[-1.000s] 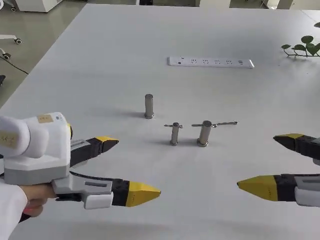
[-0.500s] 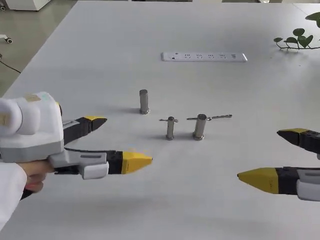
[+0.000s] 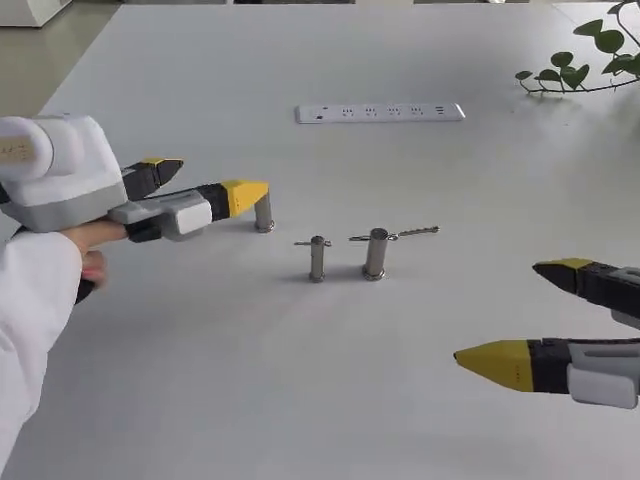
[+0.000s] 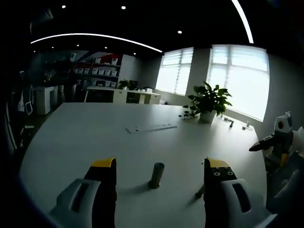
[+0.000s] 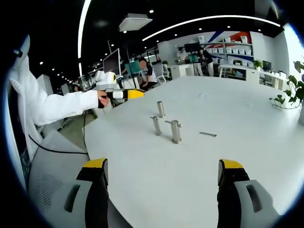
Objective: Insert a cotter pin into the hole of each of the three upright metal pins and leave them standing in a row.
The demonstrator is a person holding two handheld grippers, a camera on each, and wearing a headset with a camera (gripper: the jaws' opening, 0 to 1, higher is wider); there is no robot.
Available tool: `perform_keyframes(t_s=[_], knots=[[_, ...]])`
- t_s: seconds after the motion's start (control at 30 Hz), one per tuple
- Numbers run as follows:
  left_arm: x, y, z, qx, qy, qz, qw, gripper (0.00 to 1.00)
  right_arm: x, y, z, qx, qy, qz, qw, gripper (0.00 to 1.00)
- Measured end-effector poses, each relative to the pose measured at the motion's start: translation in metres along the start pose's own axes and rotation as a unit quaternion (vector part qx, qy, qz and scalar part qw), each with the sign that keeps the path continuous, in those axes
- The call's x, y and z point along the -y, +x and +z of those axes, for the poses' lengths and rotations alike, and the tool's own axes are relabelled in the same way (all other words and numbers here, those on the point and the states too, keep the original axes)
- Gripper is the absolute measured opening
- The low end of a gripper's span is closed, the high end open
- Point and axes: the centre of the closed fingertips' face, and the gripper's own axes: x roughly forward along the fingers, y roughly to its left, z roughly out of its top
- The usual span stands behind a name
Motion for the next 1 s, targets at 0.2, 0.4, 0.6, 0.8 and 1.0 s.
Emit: perform_keyframes(t_s=[0.2, 0.4, 0.6, 0.8, 1.0], knots=[[0.004, 0.032, -0.015, -0.046, 0.027, -0.008, 0.9985, 0.51, -0.003, -0.001, -0.005, -0.011, -0.002, 0.014, 0.9998, 0.93], [0.010, 0.050, -0.029, -0.075, 0.019, -0.018, 0.9969, 0.40, -0.006, -0.003, -0.006, -0.008, 0.003, 0.019, 0.9998, 0.92], [0.002, 0.056, -0.044, -0.113, 0.052, 0.003, 0.9922, 0.30, -0.008, -0.004, -0.009, -0.010, 0.007, 0.024, 0.9996, 0.92], [0.000, 0.057, -0.048, -0.126, 0.064, 0.003, 0.9900, 0.18, -0.010, -0.002, -0.011, -0.015, 0.010, 0.029, 0.9994, 0.92], [0.004, 0.060, -0.050, -0.128, 0.050, -0.001, 0.9905, 0.13, -0.011, -0.001, -0.011, -0.016, 0.010, 0.030, 0.9994, 0.91]])
